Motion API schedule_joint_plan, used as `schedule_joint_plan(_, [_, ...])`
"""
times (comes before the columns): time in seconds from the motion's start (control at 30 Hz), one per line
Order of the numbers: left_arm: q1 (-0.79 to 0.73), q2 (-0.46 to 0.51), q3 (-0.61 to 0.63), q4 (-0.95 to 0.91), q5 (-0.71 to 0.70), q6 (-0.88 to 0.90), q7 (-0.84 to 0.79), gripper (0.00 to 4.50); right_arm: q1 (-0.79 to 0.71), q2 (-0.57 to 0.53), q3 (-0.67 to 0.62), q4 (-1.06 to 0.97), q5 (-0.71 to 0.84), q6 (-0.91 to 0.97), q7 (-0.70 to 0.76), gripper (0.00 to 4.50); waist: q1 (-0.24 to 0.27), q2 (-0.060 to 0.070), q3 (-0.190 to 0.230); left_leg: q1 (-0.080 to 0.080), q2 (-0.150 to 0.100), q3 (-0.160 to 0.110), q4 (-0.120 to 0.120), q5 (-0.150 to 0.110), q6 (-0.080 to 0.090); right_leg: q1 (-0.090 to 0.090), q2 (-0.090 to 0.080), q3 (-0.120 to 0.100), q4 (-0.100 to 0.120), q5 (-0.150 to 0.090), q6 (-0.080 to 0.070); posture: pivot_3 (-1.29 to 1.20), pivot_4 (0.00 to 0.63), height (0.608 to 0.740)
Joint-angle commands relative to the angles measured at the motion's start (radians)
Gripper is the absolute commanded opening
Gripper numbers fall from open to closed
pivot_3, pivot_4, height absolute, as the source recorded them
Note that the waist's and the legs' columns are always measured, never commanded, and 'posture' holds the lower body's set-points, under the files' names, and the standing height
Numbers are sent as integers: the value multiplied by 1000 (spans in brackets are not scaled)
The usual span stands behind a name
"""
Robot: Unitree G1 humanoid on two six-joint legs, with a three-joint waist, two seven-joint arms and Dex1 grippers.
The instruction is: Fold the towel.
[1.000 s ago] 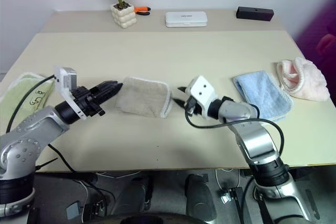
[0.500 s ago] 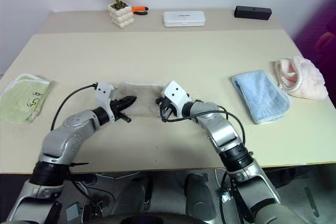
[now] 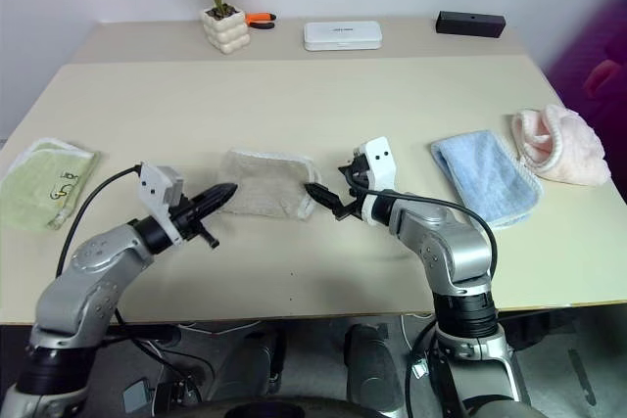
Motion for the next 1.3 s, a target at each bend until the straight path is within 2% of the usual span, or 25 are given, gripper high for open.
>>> schedule_joint_plan(0.03, [13,26,10,-68,-19,-28,-56,0,-34,54,-51,2,59,99,-71,4451,1,0,0,0,0,0,0,0,0,0,0,0,0,0,0,0,150,738])
schedule_joint_plan(0.37, [7,24,3,-86,-19,-9,-50,0,-97,179,-37,150,93,142,-127,4451,-4,1,0,0,0,0,0,0,0,0,0,0,0,0,0,0,150,738])
schedule_joint_plan(0.47, [13,22,4,-90,-13,-11,-42,0,-126,224,-47,179,116,129,-132,3609,-6,1,0,0,0,0,0,0,0,0,1,0,0,1,1,0,150,738])
schedule_joint_plan(0.7, [11,13,6,-95,-18,-8,-28,0,-133,239,-66,160,140,128,-142,39,-2,1,1,0,0,0,0,0,0,-1,1,0,0,2,4,0,150,738])
schedule_joint_plan(0.77, [13,10,3,-98,-18,-7,-27,0,-128,232,-62,142,141,115,-140,39,-4,1,1,0,0,0,0,0,0,-1,1,0,0,2,4,0,150,738])
schedule_joint_plan(0.83, [1,-1,-20,-95,-10,-9,-25,0,-137,218,-126,56,175,81,-154,39,-2,2,1,0,0,0,0,0,0,-1,1,0,1,2,4,0,150,738])
schedule_joint_plan(0.93, [-25,-24,-45,-84,-10,-7,-23,0,-175,159,-291,-25,230,44,-213,39,6,3,2,-1,0,0,0,0,0,-1,1,0,0,2,4,0,150,738])
schedule_joint_plan(1.17, [-105,-67,-130,-11,10,-19,-66,0,-261,-39,-622,-4,340,38,-391,39,0,4,2,-1,0,0,-1,0,1,0,1,0,-1,2,4,0,150,738])
schedule_joint_plan(1.3, [-191,-104,-169,64,15,-27,-97,0,-228,-94,-805,9,440,87,-539,39,2,4,2,-1,0,1,0,0,1,-1,1,0,0,2,4,0,150,738])
